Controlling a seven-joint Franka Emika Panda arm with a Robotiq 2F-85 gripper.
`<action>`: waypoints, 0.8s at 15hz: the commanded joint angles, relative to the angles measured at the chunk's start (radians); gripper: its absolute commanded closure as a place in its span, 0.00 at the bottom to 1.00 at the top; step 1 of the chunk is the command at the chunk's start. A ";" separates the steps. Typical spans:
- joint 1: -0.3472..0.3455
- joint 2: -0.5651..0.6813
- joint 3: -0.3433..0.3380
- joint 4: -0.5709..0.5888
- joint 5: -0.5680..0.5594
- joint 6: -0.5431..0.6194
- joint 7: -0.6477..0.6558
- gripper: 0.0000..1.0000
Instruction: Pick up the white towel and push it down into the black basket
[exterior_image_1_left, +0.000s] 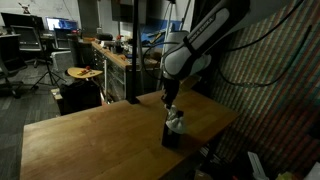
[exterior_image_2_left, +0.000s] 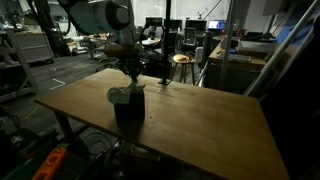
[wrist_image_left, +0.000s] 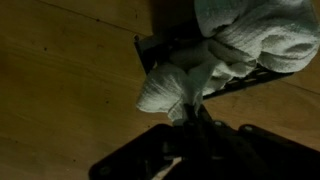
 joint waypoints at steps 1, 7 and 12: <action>-0.027 -0.006 0.012 -0.029 0.009 0.040 -0.010 0.94; -0.043 0.000 0.015 -0.100 0.035 0.068 -0.012 0.94; -0.045 0.017 0.027 -0.143 0.096 0.096 -0.026 0.95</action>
